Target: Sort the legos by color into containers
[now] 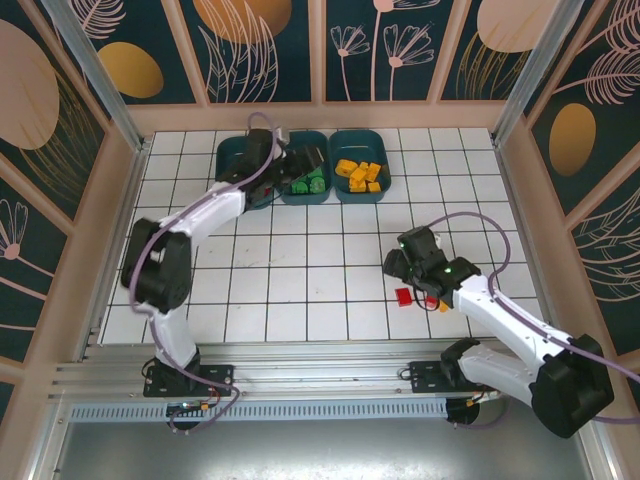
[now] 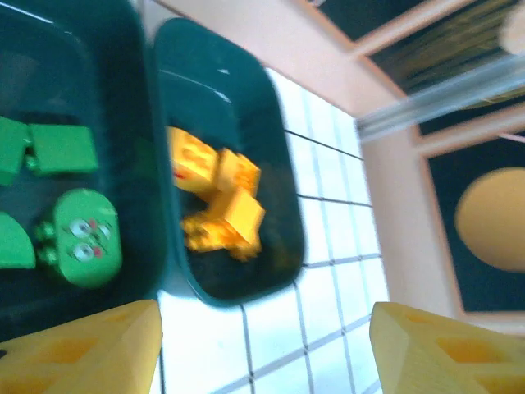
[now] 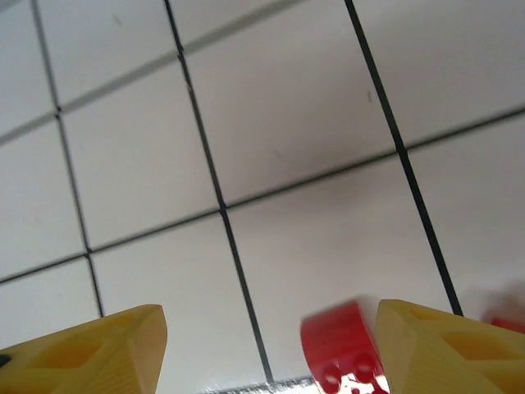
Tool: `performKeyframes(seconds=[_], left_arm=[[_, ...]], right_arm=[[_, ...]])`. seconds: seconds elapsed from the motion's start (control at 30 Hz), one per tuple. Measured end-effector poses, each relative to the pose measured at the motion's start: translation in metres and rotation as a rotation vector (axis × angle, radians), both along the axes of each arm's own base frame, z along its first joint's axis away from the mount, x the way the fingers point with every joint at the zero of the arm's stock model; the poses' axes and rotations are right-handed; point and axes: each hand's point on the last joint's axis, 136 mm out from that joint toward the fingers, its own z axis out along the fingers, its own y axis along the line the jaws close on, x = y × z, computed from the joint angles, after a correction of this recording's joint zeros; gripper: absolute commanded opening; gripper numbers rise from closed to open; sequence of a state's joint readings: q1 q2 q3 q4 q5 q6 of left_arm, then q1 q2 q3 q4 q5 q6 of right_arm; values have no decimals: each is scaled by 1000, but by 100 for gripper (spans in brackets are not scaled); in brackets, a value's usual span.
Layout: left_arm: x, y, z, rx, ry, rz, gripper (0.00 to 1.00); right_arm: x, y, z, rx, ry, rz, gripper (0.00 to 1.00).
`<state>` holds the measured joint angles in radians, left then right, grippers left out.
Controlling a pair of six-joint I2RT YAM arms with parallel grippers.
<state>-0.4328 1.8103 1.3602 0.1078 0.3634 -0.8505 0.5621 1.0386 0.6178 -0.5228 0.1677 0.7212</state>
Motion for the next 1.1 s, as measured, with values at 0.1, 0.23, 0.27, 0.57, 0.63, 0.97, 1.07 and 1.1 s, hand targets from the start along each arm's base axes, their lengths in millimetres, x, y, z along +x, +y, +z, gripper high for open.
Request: performKeyframes(seconds=[0.1, 0.23, 0.27, 0.57, 0.63, 0.97, 1.07, 1.1], left_arm=[[-38, 10, 23, -52, -75, -28, 78], [-70, 22, 6, -52, -70, -45, 83], [-73, 24, -1, -40, -58, -42, 83], [-104, 51, -15, 2, -55, 17, 84], [-111, 55, -21, 3, -44, 22, 84], [-127, 69, -35, 27, -12, 59, 85], [-127, 72, -29, 26, -29, 72, 85], [-127, 72, -29, 28, -28, 75, 85]], right_arm=[[-14, 0, -23, -5, 92, 4, 69], [-28, -2, -45, -19, 175, 18, 69], [-30, -2, -48, -21, 187, 21, 69], [-31, 7, -65, -13, 226, 67, 53], [-30, 11, -68, -13, 226, 84, 48], [-25, 19, -69, -84, 211, 152, 28], [-23, 24, -69, -98, 200, 175, 27], [-23, 28, -67, -94, 191, 186, 27]])
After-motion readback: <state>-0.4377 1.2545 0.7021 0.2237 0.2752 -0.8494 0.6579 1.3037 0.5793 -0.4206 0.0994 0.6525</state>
